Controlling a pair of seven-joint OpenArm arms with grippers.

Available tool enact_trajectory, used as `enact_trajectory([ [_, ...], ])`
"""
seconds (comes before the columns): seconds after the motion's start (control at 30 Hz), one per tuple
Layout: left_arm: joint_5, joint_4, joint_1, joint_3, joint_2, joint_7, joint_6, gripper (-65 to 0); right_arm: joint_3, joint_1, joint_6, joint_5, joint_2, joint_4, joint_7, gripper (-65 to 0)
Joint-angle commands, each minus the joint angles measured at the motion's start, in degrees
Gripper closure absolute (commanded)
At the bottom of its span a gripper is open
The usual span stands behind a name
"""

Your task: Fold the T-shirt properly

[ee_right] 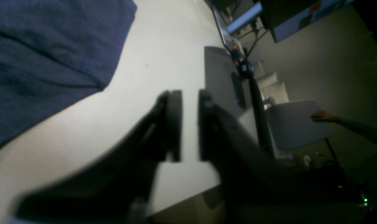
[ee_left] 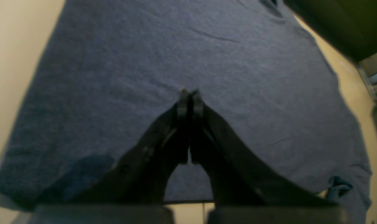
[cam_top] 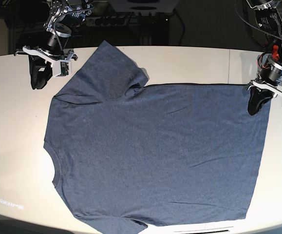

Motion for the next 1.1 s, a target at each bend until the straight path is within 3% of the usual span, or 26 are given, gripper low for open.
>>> enact_trajectory([
  [0.0, -1.0, 0.8, -0.3, -0.3, -0.8, -1.5, -1.4, 0.0, 0.2, -0.2, -1.0, -1.4, 0.5, 1.0, 0.7, 0.0],
  [0.53, -1.5, 0.8, -0.3, -0.3, -0.8, -1.7, -1.4, 0.0, 0.2, 0.9, -1.0, -2.8, 0.4, 1.0, -0.8, 0.0],
  [0.67, -2.8, 0.8, -0.3, -0.3, -0.8, -2.3, -1.4, 0.0, 0.2, 0.9, -1.0, -5.4, -1.0, 1.0, -1.1, -17.2],
  [0.73, -3.8, 0.8, -0.3, -0.3, -0.8, -2.3, -1.4, 0.0, 0.2, 0.9, -1.0, -6.7, -2.1, 1.0, -2.0, -21.8],
  [1.07, -4.2, 0.8, -0.3, -0.3, -0.8, -3.0, -1.4, 0.0, 0.3, 0.9, -1.0, -9.0, -3.0, 1.0, -3.3, -22.1],
])
